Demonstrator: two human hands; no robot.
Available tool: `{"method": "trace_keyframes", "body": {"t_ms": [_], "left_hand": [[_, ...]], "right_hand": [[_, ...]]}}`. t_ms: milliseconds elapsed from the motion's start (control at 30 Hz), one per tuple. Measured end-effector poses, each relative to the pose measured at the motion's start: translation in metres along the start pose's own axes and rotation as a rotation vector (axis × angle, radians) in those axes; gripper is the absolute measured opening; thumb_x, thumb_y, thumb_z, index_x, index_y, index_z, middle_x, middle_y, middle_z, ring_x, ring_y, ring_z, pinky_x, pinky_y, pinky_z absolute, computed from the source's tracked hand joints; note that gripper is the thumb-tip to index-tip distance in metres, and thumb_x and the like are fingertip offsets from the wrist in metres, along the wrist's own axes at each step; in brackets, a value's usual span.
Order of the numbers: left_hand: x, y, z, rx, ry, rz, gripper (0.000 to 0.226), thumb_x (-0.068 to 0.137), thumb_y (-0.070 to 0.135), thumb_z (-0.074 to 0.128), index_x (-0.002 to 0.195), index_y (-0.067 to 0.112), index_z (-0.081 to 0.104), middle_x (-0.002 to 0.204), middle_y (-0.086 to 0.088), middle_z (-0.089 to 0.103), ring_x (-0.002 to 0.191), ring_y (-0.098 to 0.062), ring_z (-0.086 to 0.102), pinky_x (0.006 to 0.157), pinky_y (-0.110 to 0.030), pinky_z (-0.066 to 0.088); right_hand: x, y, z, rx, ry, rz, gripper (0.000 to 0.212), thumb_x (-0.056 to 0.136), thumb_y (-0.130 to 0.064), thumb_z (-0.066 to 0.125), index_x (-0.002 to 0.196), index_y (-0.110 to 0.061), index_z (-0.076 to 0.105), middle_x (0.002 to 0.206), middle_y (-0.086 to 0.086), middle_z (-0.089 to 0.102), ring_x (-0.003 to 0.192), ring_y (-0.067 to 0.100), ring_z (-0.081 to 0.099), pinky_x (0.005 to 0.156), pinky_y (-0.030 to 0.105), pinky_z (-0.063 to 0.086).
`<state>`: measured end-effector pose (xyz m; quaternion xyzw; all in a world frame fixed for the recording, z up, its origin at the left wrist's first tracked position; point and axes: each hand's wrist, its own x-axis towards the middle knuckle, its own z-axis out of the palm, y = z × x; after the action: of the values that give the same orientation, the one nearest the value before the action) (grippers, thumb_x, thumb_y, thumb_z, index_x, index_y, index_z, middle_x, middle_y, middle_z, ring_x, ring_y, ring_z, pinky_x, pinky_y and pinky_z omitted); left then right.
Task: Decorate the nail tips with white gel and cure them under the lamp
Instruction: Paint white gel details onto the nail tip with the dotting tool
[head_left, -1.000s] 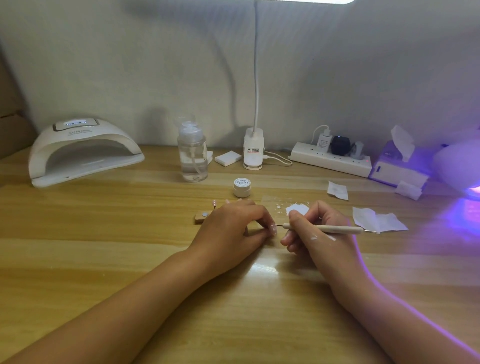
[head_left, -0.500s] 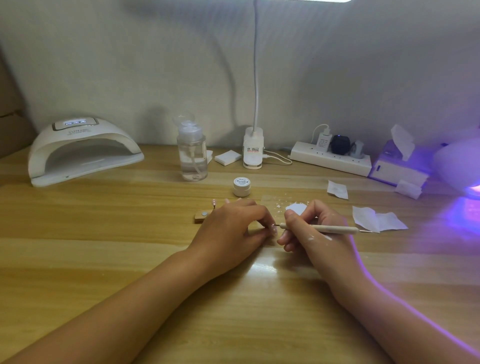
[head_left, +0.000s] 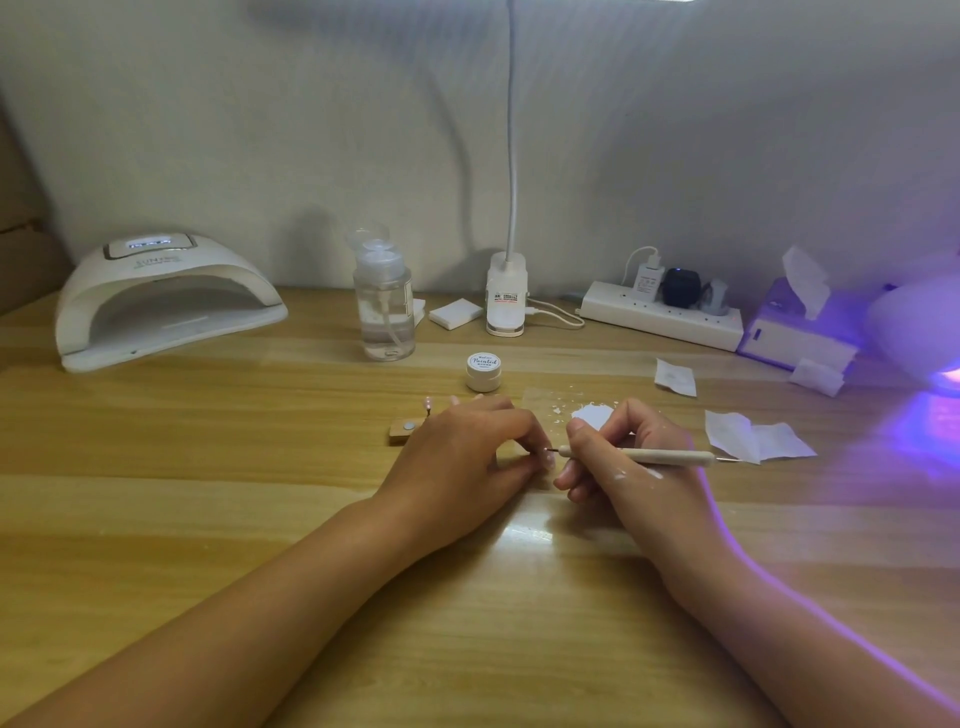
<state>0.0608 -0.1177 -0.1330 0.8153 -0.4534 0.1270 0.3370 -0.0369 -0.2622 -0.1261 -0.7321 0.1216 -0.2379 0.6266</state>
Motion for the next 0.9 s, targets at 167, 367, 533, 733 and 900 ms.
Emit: {"method": "trace_keyframes", "body": {"t_ms": [167,367,533,733,900], "left_hand": [[0.0,0.0,0.0,-0.046,-0.004,0.001,0.006,0.084,0.025,0.074,0.085,0.03,0.072,0.078,0.019,0.056,0.068,0.021,0.047,0.079,-0.03,0.036],[-0.002,0.003,-0.002,-0.033,0.028,0.002,0.01,0.084,0.021,0.072,0.088,0.03,0.071,0.085,0.019,0.067,0.066,0.016,0.052,0.083,-0.032,0.048],[-0.002,0.006,-0.021,-0.176,0.147,-0.116,0.013,0.08,0.021,0.074,0.082,0.031,0.066,0.077,0.029,0.065,0.049,-0.001,0.054,0.054,-0.015,0.04],[-0.002,-0.039,-0.077,-0.328,0.189,-0.375,0.015,0.08,0.016,0.077,0.076,0.026,0.067,0.073,0.018,0.067,0.044,0.0,0.042,0.047,-0.011,0.035],[-0.013,-0.059,-0.076,-0.229,0.039,-0.483,0.012,0.076,0.02,0.078,0.073,0.029,0.07,0.083,0.015,0.073,0.047,0.001,0.042,0.053,-0.018,0.035]], "right_hand": [[-0.001,-0.002,-0.003,0.087,0.085,-0.043,0.029,0.094,-0.02,0.067,0.074,-0.008,0.05,0.061,0.01,0.071,0.05,0.013,0.064,0.049,0.02,0.051],[0.001,-0.002,-0.009,0.149,0.268,-0.162,0.031,0.095,-0.027,0.066,0.074,-0.016,0.047,0.053,0.002,0.059,0.045,0.008,0.051,0.043,0.018,0.042],[0.006,0.003,-0.017,0.137,0.299,-0.133,0.029,0.094,-0.031,0.066,0.079,-0.015,0.048,0.053,-0.004,0.054,0.045,0.007,0.048,0.042,0.017,0.039],[0.01,0.007,-0.018,0.112,0.253,-0.064,0.028,0.095,-0.03,0.065,0.08,-0.013,0.049,0.049,-0.006,0.054,0.043,0.002,0.048,0.041,0.014,0.039],[0.009,0.005,-0.016,0.099,0.229,-0.072,0.03,0.094,-0.027,0.067,0.076,-0.01,0.049,0.049,-0.003,0.053,0.043,0.002,0.047,0.04,0.015,0.039]]}}
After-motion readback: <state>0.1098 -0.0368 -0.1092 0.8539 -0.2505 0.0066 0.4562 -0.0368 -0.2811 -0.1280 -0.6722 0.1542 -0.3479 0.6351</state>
